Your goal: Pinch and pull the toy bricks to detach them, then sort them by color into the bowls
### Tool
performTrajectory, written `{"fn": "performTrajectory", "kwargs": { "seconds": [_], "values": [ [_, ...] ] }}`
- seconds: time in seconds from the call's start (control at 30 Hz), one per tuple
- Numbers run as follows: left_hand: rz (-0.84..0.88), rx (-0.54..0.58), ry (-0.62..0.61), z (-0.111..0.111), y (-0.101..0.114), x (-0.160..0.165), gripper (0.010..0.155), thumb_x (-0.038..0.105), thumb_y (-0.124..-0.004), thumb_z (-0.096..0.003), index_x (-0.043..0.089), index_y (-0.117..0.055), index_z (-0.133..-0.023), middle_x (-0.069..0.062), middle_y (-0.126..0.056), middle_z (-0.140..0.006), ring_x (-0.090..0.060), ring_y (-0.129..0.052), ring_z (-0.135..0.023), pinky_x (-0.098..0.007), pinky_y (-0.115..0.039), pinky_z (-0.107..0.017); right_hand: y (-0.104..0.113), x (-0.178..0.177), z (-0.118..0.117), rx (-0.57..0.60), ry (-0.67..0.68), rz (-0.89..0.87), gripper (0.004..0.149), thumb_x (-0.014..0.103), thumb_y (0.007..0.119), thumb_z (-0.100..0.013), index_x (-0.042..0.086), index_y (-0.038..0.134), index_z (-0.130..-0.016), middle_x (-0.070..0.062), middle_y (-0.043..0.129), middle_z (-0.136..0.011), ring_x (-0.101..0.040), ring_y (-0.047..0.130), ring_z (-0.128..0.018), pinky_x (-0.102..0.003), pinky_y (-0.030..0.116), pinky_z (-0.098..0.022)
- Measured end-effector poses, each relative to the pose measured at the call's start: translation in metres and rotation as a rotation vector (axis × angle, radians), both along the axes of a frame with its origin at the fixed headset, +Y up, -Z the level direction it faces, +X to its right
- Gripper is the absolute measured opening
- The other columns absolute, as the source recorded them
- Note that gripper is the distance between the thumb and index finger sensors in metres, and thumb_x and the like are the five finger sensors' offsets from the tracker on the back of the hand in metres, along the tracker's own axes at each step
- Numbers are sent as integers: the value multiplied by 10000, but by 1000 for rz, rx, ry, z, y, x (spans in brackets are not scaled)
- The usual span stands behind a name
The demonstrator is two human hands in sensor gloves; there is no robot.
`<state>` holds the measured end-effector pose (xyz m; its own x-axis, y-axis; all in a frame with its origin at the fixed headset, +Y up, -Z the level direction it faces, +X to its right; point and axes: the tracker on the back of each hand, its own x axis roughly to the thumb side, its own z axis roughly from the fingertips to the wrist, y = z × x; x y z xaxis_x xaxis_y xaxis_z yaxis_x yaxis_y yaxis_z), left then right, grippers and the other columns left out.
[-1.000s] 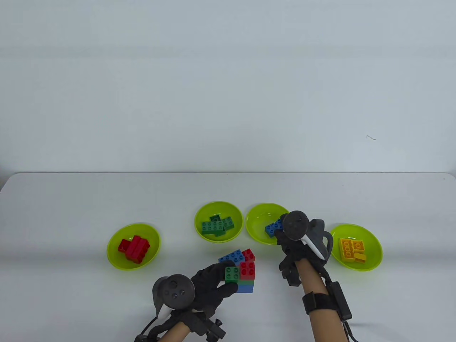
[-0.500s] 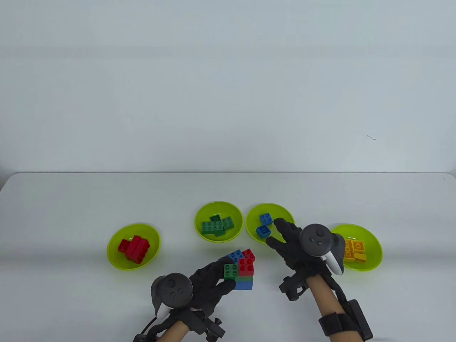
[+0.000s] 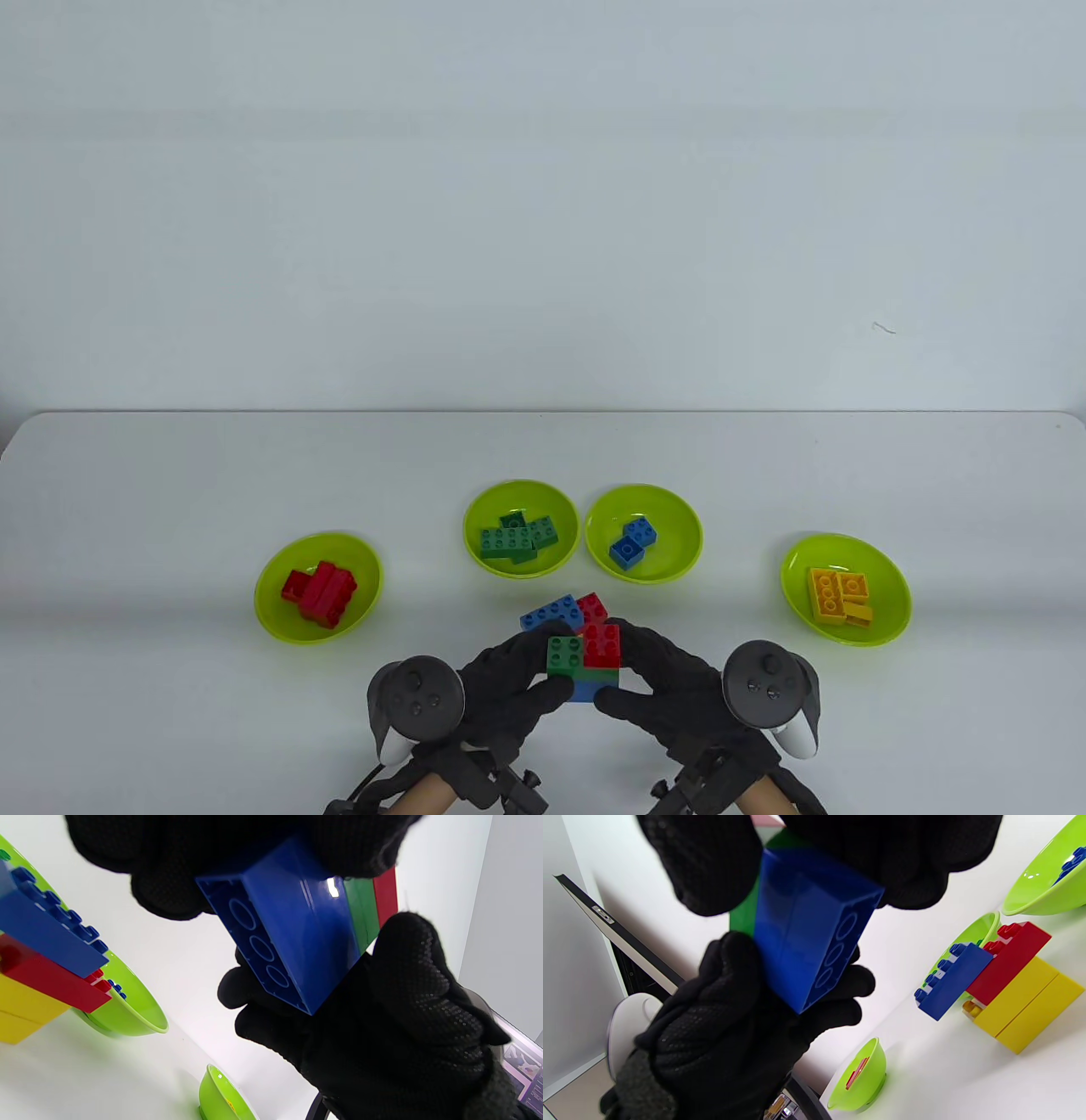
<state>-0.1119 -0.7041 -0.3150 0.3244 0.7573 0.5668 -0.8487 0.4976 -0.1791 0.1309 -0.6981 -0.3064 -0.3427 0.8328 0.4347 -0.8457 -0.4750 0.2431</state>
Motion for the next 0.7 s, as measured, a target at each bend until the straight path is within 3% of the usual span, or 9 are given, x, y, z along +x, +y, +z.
{"fn": "performTrajectory", "kwargs": {
  "seconds": [0.13,0.33,0.57,0.7],
  "values": [
    [-3,-2,-25,3,-3,3,674,386,-723,-464,-37,-638,-981,-281,-826,-880,-441,-890,-760,-556,-716,-568,-4,0,7,37,-73,-21,631,370,805,-480,35,657,-994,-224,780,-927,-426,834,-791,-573,631,-650],
    [6,-19,-41,3,-5,7,671,400,-733,-482,-21,-623,-992,-283,-796,-898,-446,-855,-781,-563,-679,-591,-9,6,10,49,-107,-41,621,365,810,-466,32,685,-974,-216,810,-903,-417,861,-768,-562,657,-636],
    [-88,130,-24,3,27,13,781,495,-736,-479,-35,-562,-1025,-313,-723,-945,-482,-789,-825,-591,-625,-621,-13,-2,12,54,-96,-8,623,336,806,-457,17,682,-977,-231,805,-914,-434,856,-780,-574,653,-636],
    [-178,176,-30,5,33,19,763,496,-744,-476,-38,-611,-1005,-310,-771,-907,-469,-833,-787,-593,-652,-602,-12,-8,14,64,-77,16,624,320,796,-458,11,671,-986,-239,796,-924,-442,851,-789,-577,650,-639]
  ]
}}
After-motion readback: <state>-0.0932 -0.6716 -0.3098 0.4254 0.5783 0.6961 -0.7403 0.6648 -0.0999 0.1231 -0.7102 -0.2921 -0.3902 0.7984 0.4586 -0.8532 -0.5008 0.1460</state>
